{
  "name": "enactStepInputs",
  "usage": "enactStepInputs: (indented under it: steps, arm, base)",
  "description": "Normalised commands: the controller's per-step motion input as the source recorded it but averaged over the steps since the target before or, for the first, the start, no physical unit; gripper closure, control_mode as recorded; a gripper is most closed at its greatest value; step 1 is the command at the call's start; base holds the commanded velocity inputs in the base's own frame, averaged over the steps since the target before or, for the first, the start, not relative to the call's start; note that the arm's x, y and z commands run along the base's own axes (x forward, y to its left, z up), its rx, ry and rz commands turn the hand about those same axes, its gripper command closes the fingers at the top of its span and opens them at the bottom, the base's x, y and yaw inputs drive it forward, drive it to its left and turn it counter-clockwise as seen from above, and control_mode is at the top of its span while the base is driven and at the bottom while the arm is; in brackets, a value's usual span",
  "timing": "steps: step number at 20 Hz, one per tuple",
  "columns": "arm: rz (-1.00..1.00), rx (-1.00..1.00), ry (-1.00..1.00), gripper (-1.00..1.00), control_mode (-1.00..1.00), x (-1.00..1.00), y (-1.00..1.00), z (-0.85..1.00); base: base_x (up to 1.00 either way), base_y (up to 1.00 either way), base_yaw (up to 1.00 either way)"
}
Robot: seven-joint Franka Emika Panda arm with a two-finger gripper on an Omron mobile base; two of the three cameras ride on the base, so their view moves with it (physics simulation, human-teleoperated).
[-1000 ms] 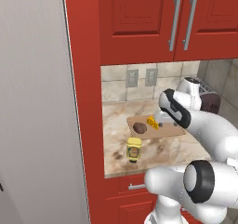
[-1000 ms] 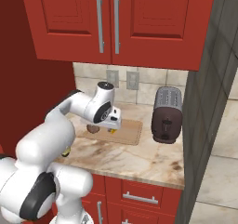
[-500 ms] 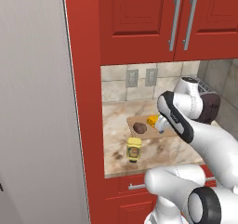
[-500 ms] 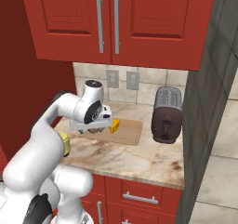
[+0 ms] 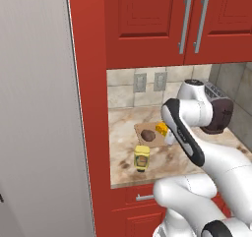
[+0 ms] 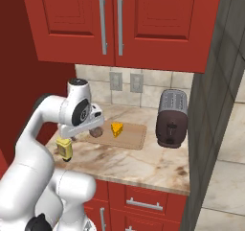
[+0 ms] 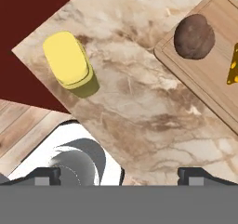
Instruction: Retrieve the reheated potato from the microwave, then place the potato, cheese, and condiment on the cutting board.
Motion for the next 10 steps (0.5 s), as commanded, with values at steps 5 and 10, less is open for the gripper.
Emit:
enactStepInputs:
  steps: [5, 10]
  arm:
    - [0.15, 0.0, -0.02, -1.0, -1.0, -0.2, 0.31, 0.11]
    - [0.05, 0.0, 0.0, -1.0, -1.0, -0.03, 0.28, 0.0]
  base:
    - [0.0, 0.0, 0.0]
    - [0.0, 0.0, 0.0]
